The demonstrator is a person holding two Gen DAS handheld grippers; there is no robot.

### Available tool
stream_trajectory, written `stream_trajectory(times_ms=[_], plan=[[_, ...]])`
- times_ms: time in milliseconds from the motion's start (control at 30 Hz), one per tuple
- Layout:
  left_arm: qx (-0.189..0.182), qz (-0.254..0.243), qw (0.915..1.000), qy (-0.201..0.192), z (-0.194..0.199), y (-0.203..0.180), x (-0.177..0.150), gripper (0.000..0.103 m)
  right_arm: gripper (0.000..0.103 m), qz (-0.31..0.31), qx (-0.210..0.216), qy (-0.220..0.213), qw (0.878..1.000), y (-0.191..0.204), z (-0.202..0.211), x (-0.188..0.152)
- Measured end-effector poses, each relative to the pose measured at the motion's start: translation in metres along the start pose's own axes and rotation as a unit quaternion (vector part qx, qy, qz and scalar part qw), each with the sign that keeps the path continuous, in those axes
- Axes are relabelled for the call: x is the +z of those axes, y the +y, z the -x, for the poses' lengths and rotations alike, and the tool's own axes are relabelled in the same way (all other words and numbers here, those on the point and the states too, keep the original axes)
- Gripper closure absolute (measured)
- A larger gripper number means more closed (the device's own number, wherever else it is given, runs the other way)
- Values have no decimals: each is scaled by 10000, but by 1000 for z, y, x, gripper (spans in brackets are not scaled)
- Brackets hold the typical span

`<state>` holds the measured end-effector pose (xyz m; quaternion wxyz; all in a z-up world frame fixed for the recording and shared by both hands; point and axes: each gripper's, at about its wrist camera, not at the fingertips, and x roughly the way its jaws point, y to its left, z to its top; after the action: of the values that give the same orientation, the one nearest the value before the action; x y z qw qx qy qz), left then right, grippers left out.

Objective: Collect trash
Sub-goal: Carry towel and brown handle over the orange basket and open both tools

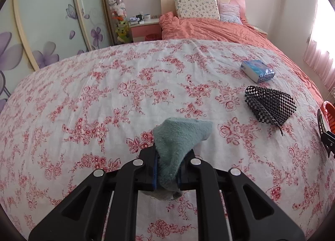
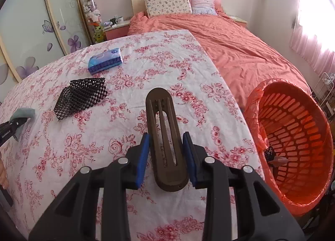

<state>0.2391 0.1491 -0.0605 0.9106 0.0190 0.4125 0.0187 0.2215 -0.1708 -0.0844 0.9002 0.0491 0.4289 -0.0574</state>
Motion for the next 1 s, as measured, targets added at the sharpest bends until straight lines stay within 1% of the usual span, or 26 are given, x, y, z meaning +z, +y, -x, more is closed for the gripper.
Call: stream_trajectory(times_ms=[167,333,467,567,733,900,1000], plan=[[-45,-41,9999,-98,13,-10,3,90,70,-17,20,-123,9999,-2,16,1],[-176,-49,9997,-189,32,-24,8,90,70,-55,-16,-366,9993,-10,47,1],[-430,-73,9986,-297,52,-40,11,90,70,-167,-28,-627,9979,-22,76,1],[-589,-192,9971,-439,69,-56,12,90,70,-225,-68,-795,9966,-32,96,-1],[-858,-379,9936,-628,94,-88,16,90,70,-312,-258,-989,9943,-52,122,-6],[-1233,-544,9881,-744,113,-125,18,90,70,-483,-440,-1129,9915,-79,141,-12],[-1543,-696,9826,-770,122,-156,19,90,70,-642,-524,-1180,9896,-98,148,-16]])
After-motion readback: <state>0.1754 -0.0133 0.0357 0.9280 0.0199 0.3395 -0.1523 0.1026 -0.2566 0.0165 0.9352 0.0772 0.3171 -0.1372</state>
